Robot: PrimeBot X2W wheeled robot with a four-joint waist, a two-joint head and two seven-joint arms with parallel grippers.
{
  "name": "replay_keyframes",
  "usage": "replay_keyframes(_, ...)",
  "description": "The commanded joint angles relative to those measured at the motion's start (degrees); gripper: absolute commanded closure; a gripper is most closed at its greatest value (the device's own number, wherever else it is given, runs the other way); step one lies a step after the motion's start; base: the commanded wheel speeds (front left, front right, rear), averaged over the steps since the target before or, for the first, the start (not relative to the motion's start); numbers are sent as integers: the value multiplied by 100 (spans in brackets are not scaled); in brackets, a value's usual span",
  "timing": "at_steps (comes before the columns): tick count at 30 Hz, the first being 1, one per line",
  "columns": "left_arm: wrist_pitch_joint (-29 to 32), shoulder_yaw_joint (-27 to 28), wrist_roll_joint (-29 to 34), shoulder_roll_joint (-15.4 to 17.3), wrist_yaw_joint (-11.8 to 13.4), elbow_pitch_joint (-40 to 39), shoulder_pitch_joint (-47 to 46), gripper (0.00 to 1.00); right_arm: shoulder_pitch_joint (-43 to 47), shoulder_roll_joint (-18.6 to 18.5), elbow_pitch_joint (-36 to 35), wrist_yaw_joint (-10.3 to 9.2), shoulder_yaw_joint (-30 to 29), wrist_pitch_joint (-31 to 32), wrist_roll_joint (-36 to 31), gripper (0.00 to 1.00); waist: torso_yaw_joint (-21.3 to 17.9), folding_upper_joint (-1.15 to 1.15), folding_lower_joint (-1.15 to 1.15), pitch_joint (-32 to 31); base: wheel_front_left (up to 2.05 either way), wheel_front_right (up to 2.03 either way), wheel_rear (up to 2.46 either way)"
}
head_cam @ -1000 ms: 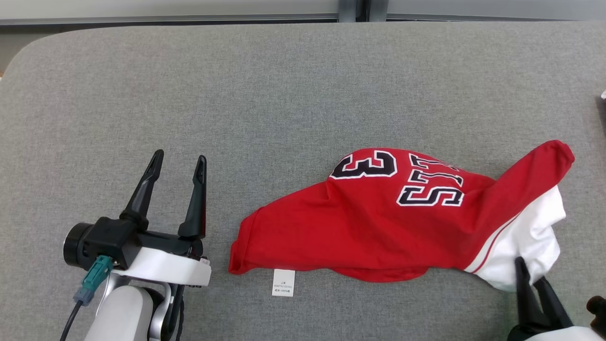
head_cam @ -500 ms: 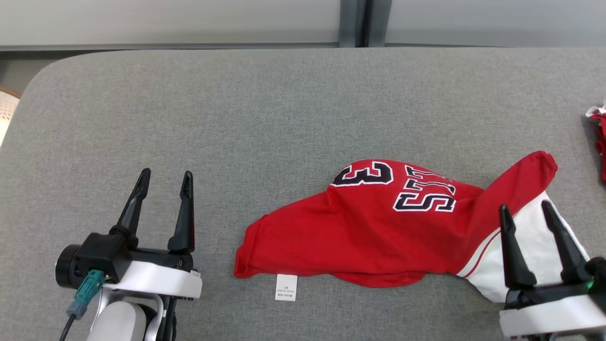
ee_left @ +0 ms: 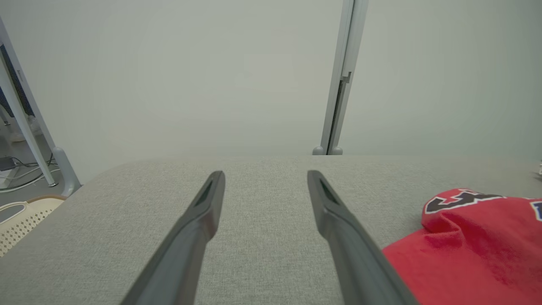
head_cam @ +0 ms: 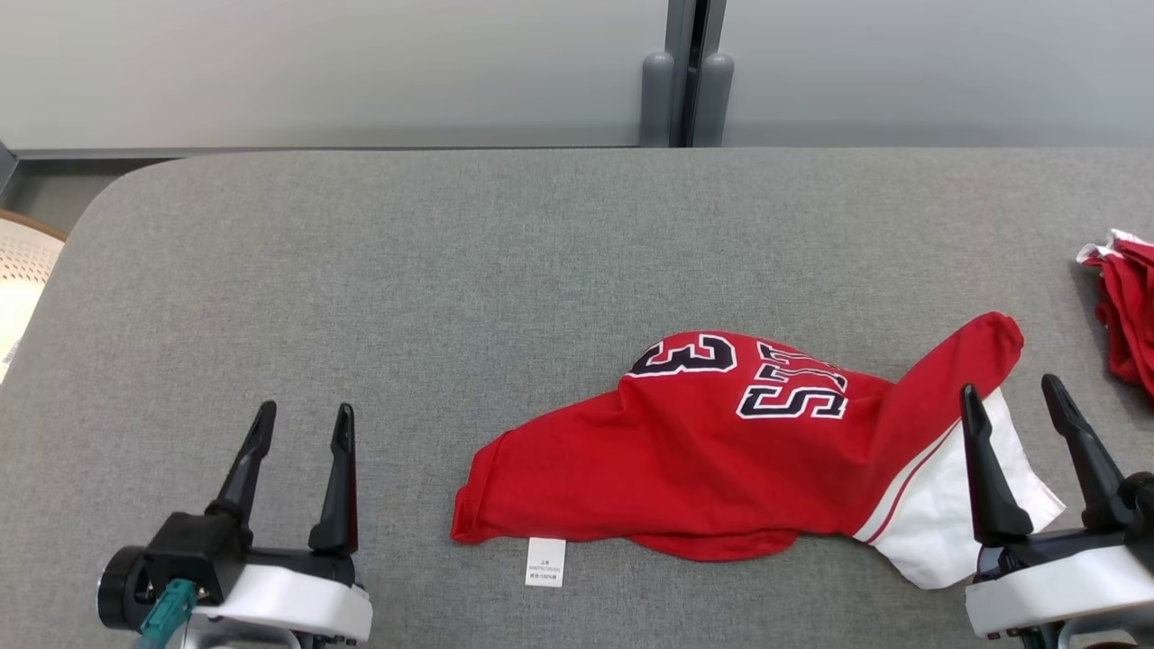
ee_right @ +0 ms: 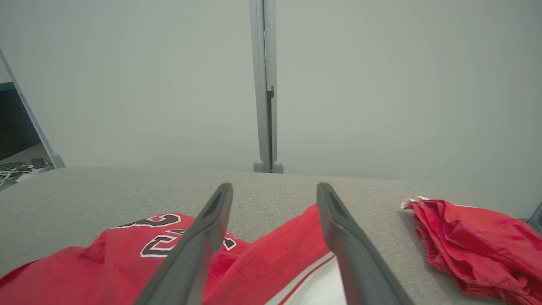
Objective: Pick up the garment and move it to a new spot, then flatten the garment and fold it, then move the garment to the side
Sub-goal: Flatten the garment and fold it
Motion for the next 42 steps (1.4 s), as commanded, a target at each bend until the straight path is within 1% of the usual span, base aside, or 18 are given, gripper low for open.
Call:
replay_keyframes(1,15,-7,-16,25,23,-37,68,0,44,-18,39,-1,6,4,33,0,-12,0,0,-66,0,0,0)
replay_keyframes(7,130,-96,-9,26,73,-198,259,0,94,-29,144,-2,47,-61,98,0,-27,0,0,-110,0,0,0)
replay_keyframes(18,254,-257,43,53,76,-362,220,0,44,-38,197,-2,49,-74,134,0,-1,0,0,-104,0,0,0)
replay_keyframes(21,360,-404,73,36,0,-363,153,0,21,-22,210,-2,64,-64,146,0,-3,0,0,-79,0,0,0)
replay_keyframes(24,520,-640,50,-2,-167,-258,108,0,-17,-11,216,-2,94,-56,163,0,-31,0,0,-8,0,0,0)
replay_keyframes(26,630,-805,-54,-74,-327,-98,82,0,-17,7,216,-2,115,-47,158,0,-51,0,0,46,0,0,0)
replay_keyframes(29,791,-980,-181,-171,-495,298,33,0,-58,8,232,-2,144,-43,148,0,-91,0,0,143,0,0,0)
replay_keyframes(35,1054,-1053,-429,-293,-603,1122,-39,0,-113,12,265,-2,169,-63,183,0,-146,0,0,297,0,0,0)
replay_keyframes(36,1077,-1063,-460,-293,-611,1208,-54,12,-114,16,273,-2,159,-59,185,0,-147,0,0,309,0,0,0)
replay_keyframes(37,1076,-1059,-497,-302,-639,1263,-94,59,-116,14,273,-2,148,-60,188,0,-147,0,0,328,0,0,0)
replay_keyframes(38,1048,-1053,-515,-300,-654,1308,-130,100,-117,11,280,-2,138,-67,191,0,-146,0,0,342,0,0,0)
replay_keyframes(42,1012,-1037,-564,-266,-697,1420,-184,100,-120,6,307,-2,88,-73,205,0,-141,0,0,373,0,0,0)
